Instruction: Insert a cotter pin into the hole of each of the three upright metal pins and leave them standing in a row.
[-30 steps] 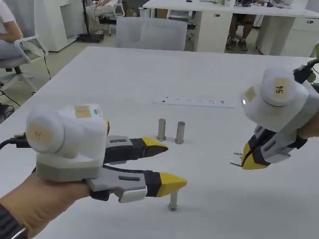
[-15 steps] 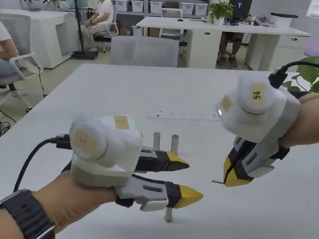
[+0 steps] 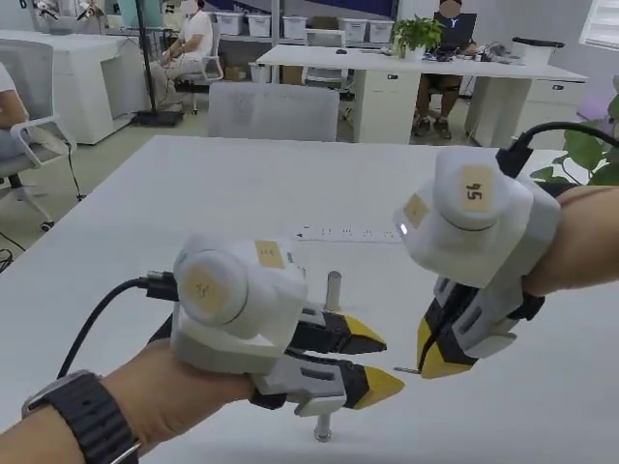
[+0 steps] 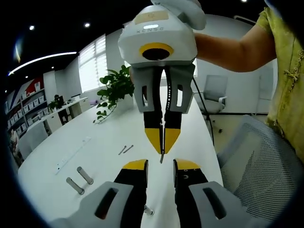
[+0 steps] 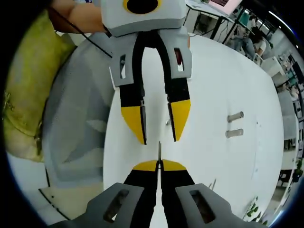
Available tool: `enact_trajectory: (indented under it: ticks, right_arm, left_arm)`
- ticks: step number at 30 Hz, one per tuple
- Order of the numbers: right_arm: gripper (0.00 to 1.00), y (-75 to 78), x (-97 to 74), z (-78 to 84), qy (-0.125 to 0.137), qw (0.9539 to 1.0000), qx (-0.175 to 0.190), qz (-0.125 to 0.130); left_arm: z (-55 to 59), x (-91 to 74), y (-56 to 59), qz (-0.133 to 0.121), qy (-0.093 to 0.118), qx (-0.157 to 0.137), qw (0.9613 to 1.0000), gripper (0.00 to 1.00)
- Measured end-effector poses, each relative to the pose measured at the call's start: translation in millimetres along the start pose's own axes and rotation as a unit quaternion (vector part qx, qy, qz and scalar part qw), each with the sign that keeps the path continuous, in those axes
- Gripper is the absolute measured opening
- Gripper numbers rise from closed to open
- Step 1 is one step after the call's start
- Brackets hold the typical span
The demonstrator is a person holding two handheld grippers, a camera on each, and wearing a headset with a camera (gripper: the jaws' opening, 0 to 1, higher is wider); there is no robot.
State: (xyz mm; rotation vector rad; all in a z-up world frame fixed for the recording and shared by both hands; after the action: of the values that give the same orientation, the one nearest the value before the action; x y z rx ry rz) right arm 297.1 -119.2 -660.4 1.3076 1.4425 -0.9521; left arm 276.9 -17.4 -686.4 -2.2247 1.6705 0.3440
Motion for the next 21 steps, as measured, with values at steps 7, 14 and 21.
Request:
enact_trajectory:
  ticks: [7, 14, 21]
  right_arm:
    - [0.02, -0.8, 1.4, -2.4, -0.003, 1.0, -0.004, -0.003]
    - [0.02, -1.4, 4.2, -3.5, -0.005, 0.9999, -0.009, -0.007]
    - [0.02, -2.3, 3.9, -4.0, -0.007, 0.9999, -0.009, -0.009]
  left_arm:
    - [1.8, 6.7, 4.5, 0.006, -0.016, 0.029, 0.9994, 0.1]
    - [-0.4, 9.5, 4.8, 0.011, -0.014, 0.036, 0.9992, 0.06]
    - [1.6, 12.2, 3.9, 0.01, -0.024, 0.044, 0.9987, 0.01]
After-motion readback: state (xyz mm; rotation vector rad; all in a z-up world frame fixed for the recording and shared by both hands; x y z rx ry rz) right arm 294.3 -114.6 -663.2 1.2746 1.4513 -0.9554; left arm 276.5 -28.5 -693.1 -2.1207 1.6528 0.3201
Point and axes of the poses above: the centre of the closed fingertips' face, and the gripper's own axes: x roughly forward along the fingers, y roughly to its right, z roughly out of its underside, the point moved 8 cm from there along -x, roughly backward along the fingers, and after that the axes turned 2 degrees about x, right-handed, at the moved point
